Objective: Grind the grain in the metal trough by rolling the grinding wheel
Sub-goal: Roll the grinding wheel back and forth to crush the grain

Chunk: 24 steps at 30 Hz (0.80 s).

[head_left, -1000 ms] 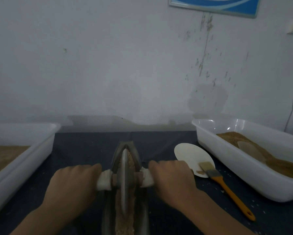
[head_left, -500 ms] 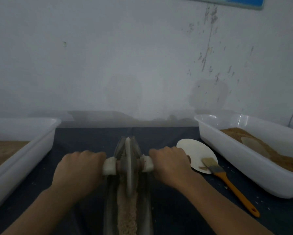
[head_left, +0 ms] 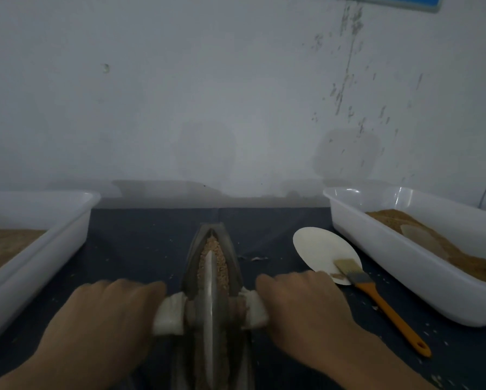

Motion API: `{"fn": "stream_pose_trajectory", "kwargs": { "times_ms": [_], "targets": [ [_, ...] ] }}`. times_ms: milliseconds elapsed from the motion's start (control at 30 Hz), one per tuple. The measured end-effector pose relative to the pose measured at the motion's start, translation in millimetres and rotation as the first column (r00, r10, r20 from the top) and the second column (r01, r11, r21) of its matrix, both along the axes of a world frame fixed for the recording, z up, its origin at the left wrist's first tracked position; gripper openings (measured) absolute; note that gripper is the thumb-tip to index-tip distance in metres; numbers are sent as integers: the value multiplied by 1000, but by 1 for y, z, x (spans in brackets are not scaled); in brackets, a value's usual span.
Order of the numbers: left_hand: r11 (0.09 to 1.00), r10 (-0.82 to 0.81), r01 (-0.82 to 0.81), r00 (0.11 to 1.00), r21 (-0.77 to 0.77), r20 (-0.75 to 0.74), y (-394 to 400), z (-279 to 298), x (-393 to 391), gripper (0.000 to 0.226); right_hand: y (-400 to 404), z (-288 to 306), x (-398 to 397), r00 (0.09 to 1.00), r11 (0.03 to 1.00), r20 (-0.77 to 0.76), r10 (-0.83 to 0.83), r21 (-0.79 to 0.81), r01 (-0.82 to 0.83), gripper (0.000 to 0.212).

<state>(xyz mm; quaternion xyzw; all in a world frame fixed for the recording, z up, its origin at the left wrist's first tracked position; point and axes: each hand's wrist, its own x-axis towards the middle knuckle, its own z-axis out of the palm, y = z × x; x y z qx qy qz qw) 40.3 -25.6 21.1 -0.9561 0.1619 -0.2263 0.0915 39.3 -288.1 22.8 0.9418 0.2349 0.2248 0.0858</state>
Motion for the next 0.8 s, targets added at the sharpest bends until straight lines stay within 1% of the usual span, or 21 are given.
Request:
{"fn": "stream_pose_trajectory", "kwargs": {
  "times_ms": [33,67,100,167,300,367,467,500,533,600,633,667,700,733,767,800],
  "targets": [
    [998,-55,56,998,-18,34,0,-2,7,49,0,-2,8,1000,1000,-5,-21,7,21,34],
    [995,-96,99,993,-32,70,-1,-2,14,54,2,-3,17,999,999,-15,-43,19,43,29],
    [996,-88,90,992,-20,86,-2,-1,24,56,4,-3,28,997,997,-46,-63,36,64,22],
    [999,-45,46,995,-19,87,-4,-3,42,47,7,-3,48,995,994,-66,-71,73,76,18],
    [997,75,-75,991,-3,108,-8,-7,56,29,12,3,67,998,996,-22,-62,63,63,24],
    [994,111,-111,992,4,65,-7,-5,50,25,12,8,60,998,997,-35,-50,50,51,25],
    [994,110,-109,993,21,-29,-3,-5,32,23,8,8,35,1000,1000,-26,0,20,1,26],
    [994,110,-108,992,25,-64,0,-5,25,23,7,10,23,999,1000,-46,9,24,-8,27],
    [994,110,-109,989,17,-101,4,-8,22,21,6,10,12,994,1000,-109,10,29,-7,26],
    [989,116,-131,975,-75,-188,11,-12,18,20,3,7,-1,978,999,-208,9,47,1,23],
    [982,116,-143,971,-122,-207,13,-13,17,22,1,4,-4,976,998,-218,7,59,6,20],
    [984,92,-118,978,-133,-187,12,-14,15,22,0,3,-5,978,998,-211,3,60,10,16],
    [994,47,-56,994,-88,-102,12,-15,17,26,0,1,-4,981,999,-193,-4,45,13,15],
    [996,-18,17,1000,-85,-2,9,-14,20,38,0,1,0,989,999,-149,-7,30,11,16],
    [990,-102,105,994,-89,34,5,-11,22,52,0,0,7,995,999,-103,-13,33,17,18],
    [991,-108,113,992,-78,66,1,-4,24,58,2,0,15,997,999,-69,-24,41,27,18]
  ]
}}
